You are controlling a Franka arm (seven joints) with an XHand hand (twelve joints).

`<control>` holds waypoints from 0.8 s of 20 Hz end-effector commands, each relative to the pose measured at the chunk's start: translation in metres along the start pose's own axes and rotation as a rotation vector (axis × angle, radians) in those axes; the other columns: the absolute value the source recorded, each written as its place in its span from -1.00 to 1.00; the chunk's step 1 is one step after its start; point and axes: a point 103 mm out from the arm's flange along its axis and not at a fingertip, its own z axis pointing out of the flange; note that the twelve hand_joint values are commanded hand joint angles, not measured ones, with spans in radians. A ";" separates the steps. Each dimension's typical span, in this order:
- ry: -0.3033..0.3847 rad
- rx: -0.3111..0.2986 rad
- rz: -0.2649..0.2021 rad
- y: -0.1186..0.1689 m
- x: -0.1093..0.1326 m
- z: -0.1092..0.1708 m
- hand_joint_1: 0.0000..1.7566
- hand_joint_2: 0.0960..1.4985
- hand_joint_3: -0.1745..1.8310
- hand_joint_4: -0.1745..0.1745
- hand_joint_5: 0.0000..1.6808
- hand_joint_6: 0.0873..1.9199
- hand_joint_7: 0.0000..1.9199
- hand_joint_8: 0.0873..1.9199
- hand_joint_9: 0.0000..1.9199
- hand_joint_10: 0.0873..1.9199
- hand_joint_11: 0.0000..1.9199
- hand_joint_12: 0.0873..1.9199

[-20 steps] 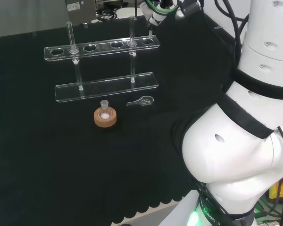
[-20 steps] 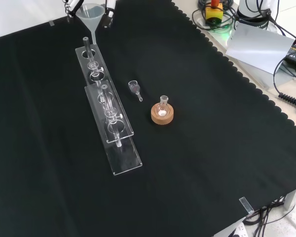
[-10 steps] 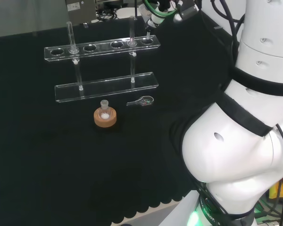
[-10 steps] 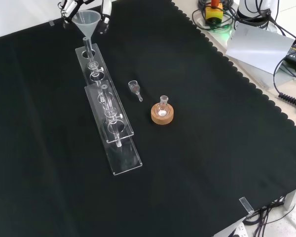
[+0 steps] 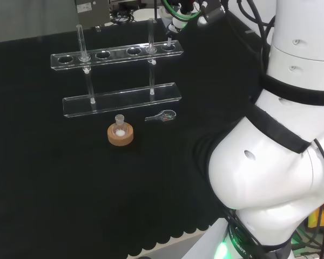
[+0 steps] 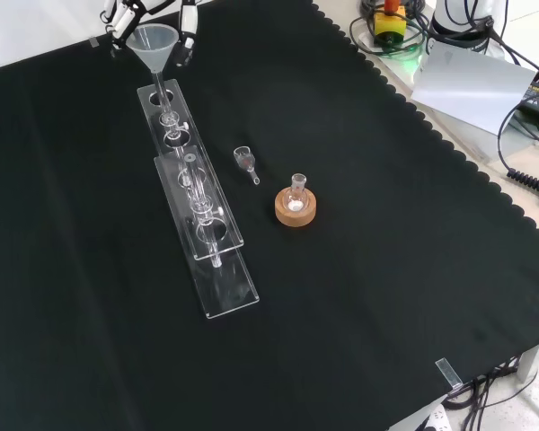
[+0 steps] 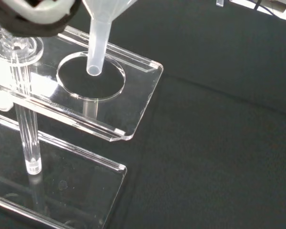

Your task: Put the funnel back on the funnel stand.

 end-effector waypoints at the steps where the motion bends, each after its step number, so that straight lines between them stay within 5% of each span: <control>1: -0.011 0.032 -0.010 0.005 0.000 0.008 -0.04 -0.12 -0.30 -0.39 -0.29 -0.36 -0.19 -0.29 0.23 -0.69 -0.16 0.08; 16: -0.035 0.079 -0.033 0.016 0.008 0.031 -0.04 -0.13 -0.30 -0.39 -0.35 -0.37 -0.28 -0.27 0.17 -0.68 -0.20 0.10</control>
